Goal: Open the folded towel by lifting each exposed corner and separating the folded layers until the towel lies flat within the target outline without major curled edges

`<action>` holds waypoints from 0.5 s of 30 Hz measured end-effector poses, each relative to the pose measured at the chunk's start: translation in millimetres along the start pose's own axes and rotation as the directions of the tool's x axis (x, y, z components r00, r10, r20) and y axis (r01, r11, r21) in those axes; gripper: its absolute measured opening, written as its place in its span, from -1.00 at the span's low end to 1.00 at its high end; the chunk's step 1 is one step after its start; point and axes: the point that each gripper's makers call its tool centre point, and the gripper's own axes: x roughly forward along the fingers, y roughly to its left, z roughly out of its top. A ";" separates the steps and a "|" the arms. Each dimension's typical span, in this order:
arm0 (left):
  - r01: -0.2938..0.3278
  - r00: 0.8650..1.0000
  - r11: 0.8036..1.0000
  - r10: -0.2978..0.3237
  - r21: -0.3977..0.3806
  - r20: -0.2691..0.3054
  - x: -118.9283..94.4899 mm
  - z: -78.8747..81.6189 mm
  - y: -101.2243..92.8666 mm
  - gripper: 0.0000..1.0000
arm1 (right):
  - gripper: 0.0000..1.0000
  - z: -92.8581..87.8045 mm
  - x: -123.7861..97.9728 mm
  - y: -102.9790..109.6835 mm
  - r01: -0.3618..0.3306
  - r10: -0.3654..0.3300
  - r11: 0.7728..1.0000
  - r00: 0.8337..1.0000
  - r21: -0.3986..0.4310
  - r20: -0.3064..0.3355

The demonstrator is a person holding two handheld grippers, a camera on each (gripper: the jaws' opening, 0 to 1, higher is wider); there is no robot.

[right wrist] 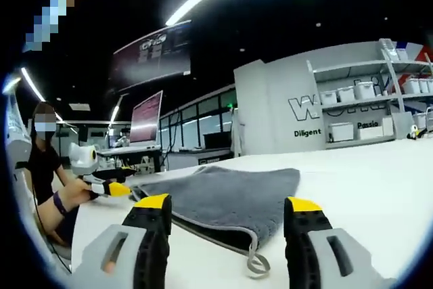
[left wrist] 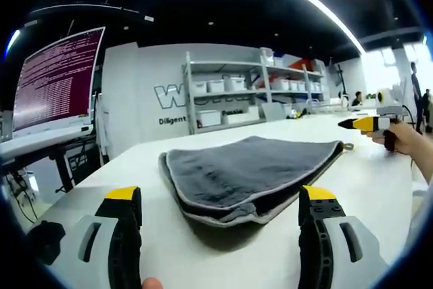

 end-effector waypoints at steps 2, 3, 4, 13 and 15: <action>0.000 1.000 1.000 0.000 -0.001 0.000 0.0 0.0 0.1 0.89 | 0.54 2.7 0.7 1.0 -0.003 0.003 1.000 1.000 -0.013 0.017; 0.000 1.000 1.000 0.000 -0.001 0.001 0.0 0.1 0.2 0.89 | 0.56 3.9 0.8 1.9 -0.005 0.006 1.000 1.000 -0.022 0.025; 0.000 1.000 1.000 0.000 -0.001 0.001 0.1 0.1 0.1 0.89 | 0.57 5.8 0.8 3.0 -0.008 0.010 0.999 0.999 -0.045 0.035; 0.001 1.000 1.000 -0.001 -0.001 0.001 0.4 0.0 -0.1 0.89 | 0.93 6.2 7.5 9.2 -0.033 0.037 0.993 0.999 -0.110 0.037; 0.001 1.000 1.000 -0.001 -0.001 0.002 0.5 0.1 -0.2 0.89 | 0.98 2.8 10.1 9.8 -0.035 0.037 0.991 0.999 -0.131 0.016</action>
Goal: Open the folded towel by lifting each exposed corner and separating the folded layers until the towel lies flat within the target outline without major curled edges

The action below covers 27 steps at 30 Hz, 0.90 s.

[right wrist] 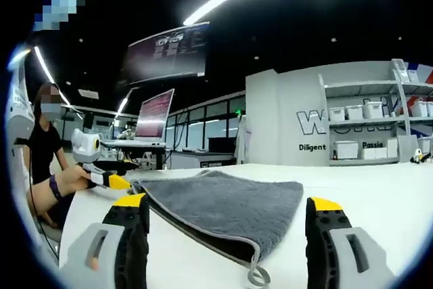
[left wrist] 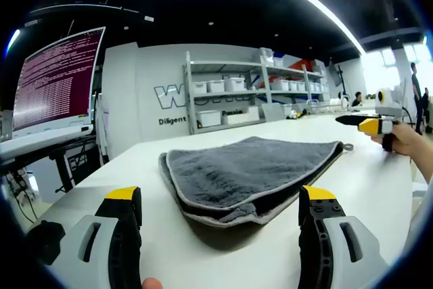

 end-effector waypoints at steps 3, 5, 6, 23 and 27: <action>0.000 1.000 1.000 0.000 -0.002 0.003 0.0 0.3 0.0 0.89 | 0.99 -6.9 2.2 1.9 -0.010 0.008 0.999 0.999 -0.042 -0.045; 0.000 1.000 1.000 0.000 -0.003 0.004 -0.2 0.5 0.1 0.89 | 0.99 -11.1 3.9 2.3 -0.012 0.008 0.998 0.997 -0.055 -0.072; 0.000 1.000 1.000 0.000 -0.005 0.005 -0.2 0.6 0.2 0.89 | 0.99 -11.2 4.6 2.2 -0.013 0.009 0.998 0.997 -0.054 -0.075; -0.010 1.000 1.000 0.010 -0.007 0.006 0.1 0.5 2.6 0.90 | 0.99 1.7 49.9 28.8 -0.092 0.047 0.970 0.978 -0.225 -0.201; -0.011 1.000 1.000 0.011 -0.009 0.010 -0.5 1.1 3.0 0.90 | 0.98 14.5 71.3 46.9 -0.129 0.073 0.954 0.975 -0.269 -0.208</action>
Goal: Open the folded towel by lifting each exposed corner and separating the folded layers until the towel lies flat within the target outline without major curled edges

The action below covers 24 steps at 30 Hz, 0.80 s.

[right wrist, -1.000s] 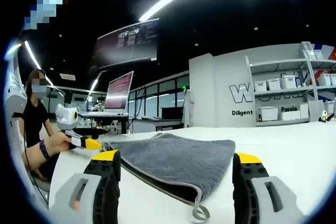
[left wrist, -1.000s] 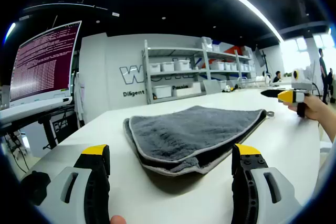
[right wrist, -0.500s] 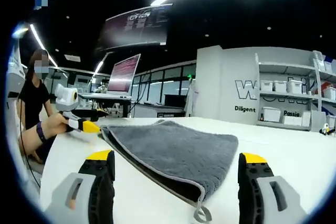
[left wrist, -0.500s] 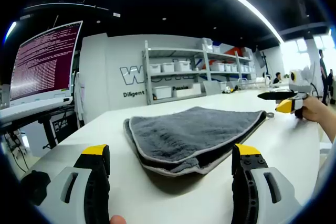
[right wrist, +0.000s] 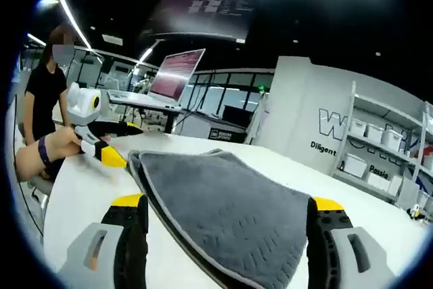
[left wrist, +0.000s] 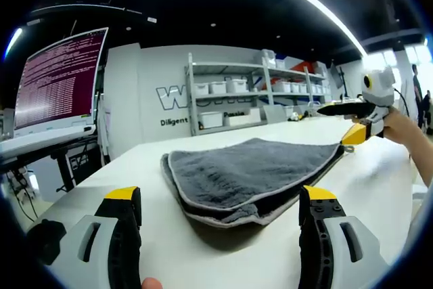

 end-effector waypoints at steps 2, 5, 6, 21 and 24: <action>0.000 1.000 1.000 0.000 -0.001 0.001 -0.2 0.1 0.1 0.90 | 0.97 10.1 10.7 8.0 -0.015 0.015 1.000 1.000 -0.024 0.003; 0.000 1.000 1.000 0.000 -0.001 0.001 -0.3 0.1 0.2 0.90 | 0.89 22.7 29.6 24.7 -0.054 0.053 0.996 0.999 -0.069 -0.008; -0.001 1.000 1.000 0.001 -0.002 0.000 -0.4 -0.2 0.4 0.90 | 0.86 25.0 33.5 28.3 -0.061 0.060 0.995 0.998 -0.075 -0.009; -0.001 1.000 1.000 0.002 0.011 -0.009 0.8 -1.8 -0.8 0.90 | 0.42 49.7 108.4 132.3 -0.280 0.274 0.953 0.959 -0.112 -0.067; -0.001 1.000 1.000 0.001 0.016 -0.012 1.1 -2.1 -1.1 0.90 | 0.37 46.3 117.5 140.2 -0.286 0.275 0.951 0.957 -0.120 -0.094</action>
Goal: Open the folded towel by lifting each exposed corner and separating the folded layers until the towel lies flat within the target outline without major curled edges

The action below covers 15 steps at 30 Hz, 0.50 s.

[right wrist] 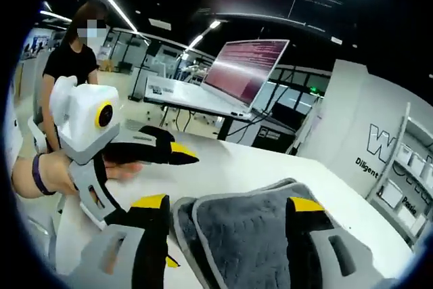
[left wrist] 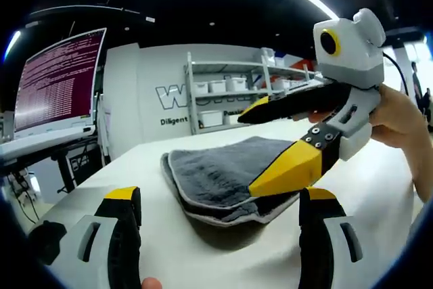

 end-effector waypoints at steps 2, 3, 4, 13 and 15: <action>0.001 1.000 1.000 -0.001 0.002 -0.001 0.1 -0.1 -0.1 0.90 | 0.32 -4.8 7.3 4.9 -0.013 0.013 1.000 0.999 -0.002 -0.032; 0.000 1.000 1.000 0.000 0.002 -0.001 0.1 -0.1 -0.1 0.90 | 0.29 -8.2 10.6 7.8 -0.023 0.022 1.000 0.998 -0.009 -0.051; 0.000 1.000 1.000 0.000 0.002 -0.001 0.1 -0.1 -0.1 0.90 | 0.23 -10.0 13.8 9.9 -0.029 0.028 0.999 0.998 -0.015 -0.060; -0.003 1.000 1.000 0.004 0.029 -0.030 0.3 -5.3 -1.1 0.88 | -0.25 -19.5 25.6 20.4 -0.068 0.054 0.994 0.988 -0.089 -0.143; -0.004 0.999 0.999 0.006 0.035 -0.036 0.9 -6.9 -1.1 0.88 | -0.28 -21.9 26.7 22.8 -0.080 0.062 0.992 0.984 -0.101 -0.166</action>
